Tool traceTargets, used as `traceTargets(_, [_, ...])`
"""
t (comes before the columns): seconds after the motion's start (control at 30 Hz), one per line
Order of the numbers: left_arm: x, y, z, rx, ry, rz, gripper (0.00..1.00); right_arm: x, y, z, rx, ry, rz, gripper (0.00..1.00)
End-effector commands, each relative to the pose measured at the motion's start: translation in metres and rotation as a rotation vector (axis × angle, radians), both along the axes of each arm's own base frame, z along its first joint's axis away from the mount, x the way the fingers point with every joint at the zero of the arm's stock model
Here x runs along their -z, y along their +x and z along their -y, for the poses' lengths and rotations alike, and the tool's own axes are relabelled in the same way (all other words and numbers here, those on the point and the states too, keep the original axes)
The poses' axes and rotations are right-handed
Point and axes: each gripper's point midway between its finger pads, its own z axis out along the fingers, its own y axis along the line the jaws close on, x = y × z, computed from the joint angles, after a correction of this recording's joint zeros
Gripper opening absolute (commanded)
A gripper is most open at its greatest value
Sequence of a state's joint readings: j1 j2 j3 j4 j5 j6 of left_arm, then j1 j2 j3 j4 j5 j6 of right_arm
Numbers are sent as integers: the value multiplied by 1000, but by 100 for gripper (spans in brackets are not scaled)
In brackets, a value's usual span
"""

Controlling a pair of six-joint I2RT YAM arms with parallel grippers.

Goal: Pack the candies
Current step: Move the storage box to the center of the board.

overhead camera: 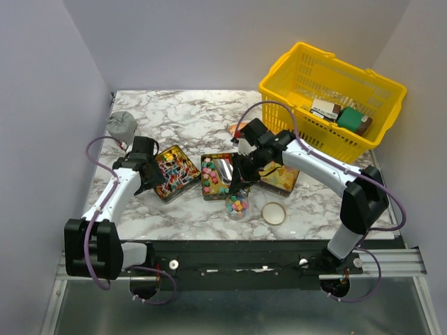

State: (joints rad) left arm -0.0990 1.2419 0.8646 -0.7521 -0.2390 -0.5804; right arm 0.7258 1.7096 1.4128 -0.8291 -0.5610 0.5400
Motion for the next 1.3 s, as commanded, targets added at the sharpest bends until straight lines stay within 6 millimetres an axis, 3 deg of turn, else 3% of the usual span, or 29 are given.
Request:
traceTargets(0.0, [22,-12,-5,-33,-13,-72,69,-2,2,1,-8,-13,35,1])
traceTargets(0.23, [35,-12,2,7,-44,-116,50,2,1,4,-3,-26,31,1])
traceTargets(0.57, [22,9,-9,122,50,-104,36,1,2,2,-1,-20,30,1])
traceTargets(0.9, [21,23,15,278,-43,-21,3,3,2,2,-4,-26,27,1])
traceTargets(1.27, [21,33,35,350,-123,24,0,3,2,6,-4,-39,41,1])
